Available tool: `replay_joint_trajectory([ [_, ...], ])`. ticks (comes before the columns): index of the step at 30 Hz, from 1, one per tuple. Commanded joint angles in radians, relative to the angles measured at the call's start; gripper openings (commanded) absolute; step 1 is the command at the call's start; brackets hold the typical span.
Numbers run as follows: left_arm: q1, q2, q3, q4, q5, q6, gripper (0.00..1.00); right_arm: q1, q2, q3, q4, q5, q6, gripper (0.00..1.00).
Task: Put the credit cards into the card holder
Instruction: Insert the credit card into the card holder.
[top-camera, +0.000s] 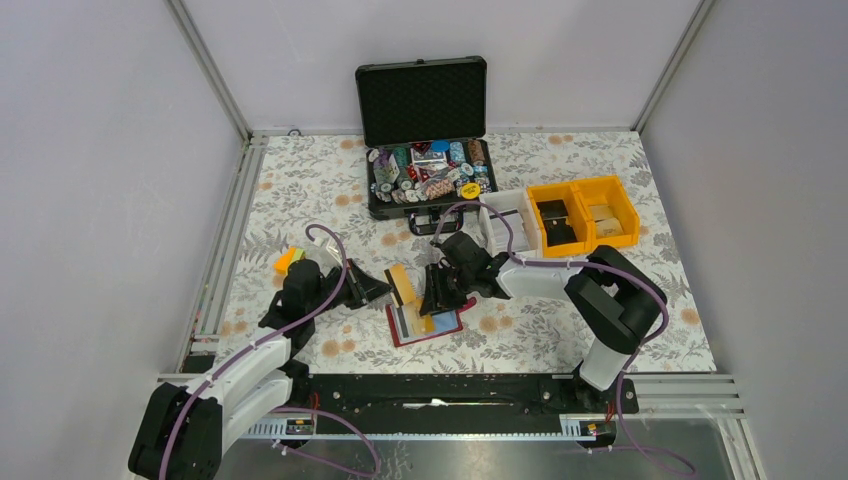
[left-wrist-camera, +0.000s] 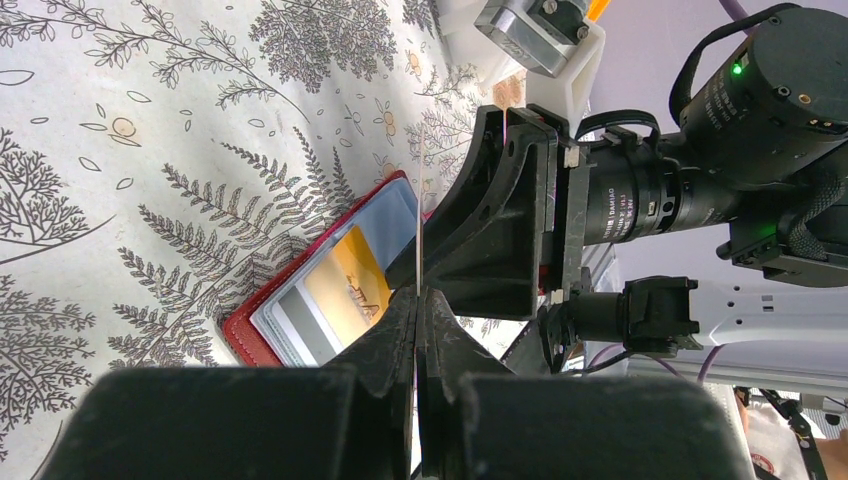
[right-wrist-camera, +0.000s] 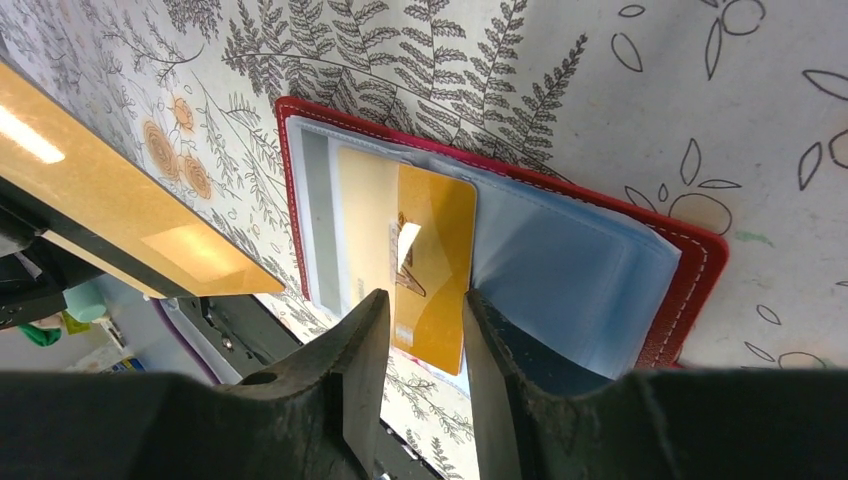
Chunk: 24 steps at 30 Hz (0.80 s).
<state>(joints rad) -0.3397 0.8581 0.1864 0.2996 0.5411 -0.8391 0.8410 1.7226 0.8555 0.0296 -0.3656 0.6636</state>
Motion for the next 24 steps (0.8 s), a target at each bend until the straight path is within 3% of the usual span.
replay_joint_trajectory([
  [1,-0.002,-0.019,0.016,0.038,-0.024,0.000,0.00,0.012,-0.028,0.026,-0.014,0.063,-0.010,0.41],
  [8,-0.001,-0.021,0.021,0.026,-0.027,0.000,0.00,0.012,-0.024,0.040,-0.103,0.093,-0.009,0.42],
  [24,-0.001,-0.029,0.018,0.018,-0.029,0.001,0.00,0.047,0.019,0.050,-0.039,0.001,0.030,0.41],
])
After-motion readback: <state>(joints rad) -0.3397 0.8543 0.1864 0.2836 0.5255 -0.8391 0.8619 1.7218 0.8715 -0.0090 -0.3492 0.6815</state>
